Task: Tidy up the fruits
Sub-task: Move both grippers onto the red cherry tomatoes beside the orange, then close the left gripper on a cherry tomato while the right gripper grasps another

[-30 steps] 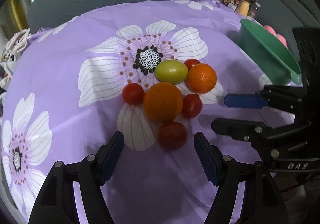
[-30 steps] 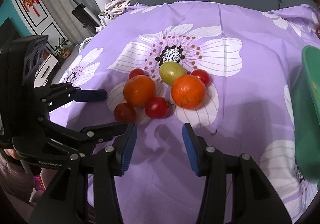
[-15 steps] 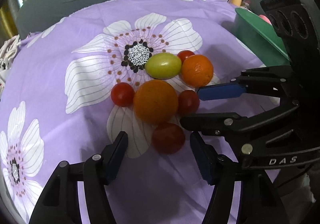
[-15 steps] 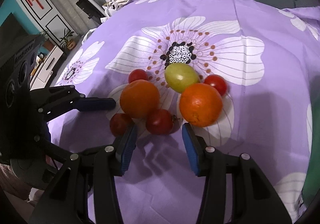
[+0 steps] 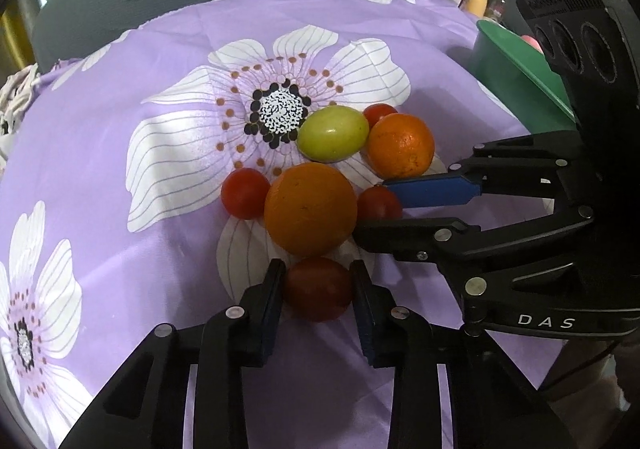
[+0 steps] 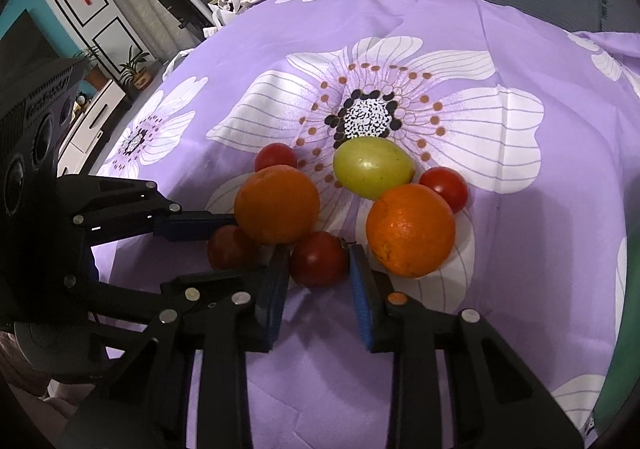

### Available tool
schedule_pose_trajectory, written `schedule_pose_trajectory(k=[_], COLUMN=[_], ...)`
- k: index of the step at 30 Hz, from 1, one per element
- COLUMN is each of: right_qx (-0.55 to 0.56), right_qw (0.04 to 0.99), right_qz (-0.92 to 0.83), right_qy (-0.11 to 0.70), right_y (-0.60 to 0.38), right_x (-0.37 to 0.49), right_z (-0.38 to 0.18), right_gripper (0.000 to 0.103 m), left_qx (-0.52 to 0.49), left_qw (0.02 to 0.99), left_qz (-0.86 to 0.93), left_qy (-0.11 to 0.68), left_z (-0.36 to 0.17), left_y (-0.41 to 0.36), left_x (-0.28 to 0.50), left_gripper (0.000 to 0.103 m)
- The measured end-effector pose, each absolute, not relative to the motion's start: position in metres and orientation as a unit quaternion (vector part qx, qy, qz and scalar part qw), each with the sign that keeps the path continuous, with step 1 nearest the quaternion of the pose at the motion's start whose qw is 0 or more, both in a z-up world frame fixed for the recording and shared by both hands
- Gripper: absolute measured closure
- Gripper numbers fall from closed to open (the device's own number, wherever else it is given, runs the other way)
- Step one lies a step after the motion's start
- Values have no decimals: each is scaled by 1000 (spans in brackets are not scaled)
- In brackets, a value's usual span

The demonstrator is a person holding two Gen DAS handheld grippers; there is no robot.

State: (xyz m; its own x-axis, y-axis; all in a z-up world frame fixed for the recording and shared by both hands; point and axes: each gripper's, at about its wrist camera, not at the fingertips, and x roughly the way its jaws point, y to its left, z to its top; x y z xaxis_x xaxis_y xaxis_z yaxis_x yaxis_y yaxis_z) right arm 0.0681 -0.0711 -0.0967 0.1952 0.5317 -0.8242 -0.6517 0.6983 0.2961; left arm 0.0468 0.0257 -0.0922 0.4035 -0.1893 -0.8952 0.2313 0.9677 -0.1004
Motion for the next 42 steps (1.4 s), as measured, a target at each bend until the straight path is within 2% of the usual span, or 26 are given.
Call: schedule_pose_trajectory(k=[19,42], right_qx=[-44,15], right_qw=[829,885], right_qz=[343,271], right_qy=[439,378], right_y=[-119,-210], right_x=[34,21], right_z=[-53,-24], right_gripper=[73,73], left_qx=[-9,26], left_qw=[845,846], left_qz=[-142,-206], left_qy=[515,490], left_z=[-62,-20], left_y=[25,-50], left_x=[26,50], left_gripper=[70,70])
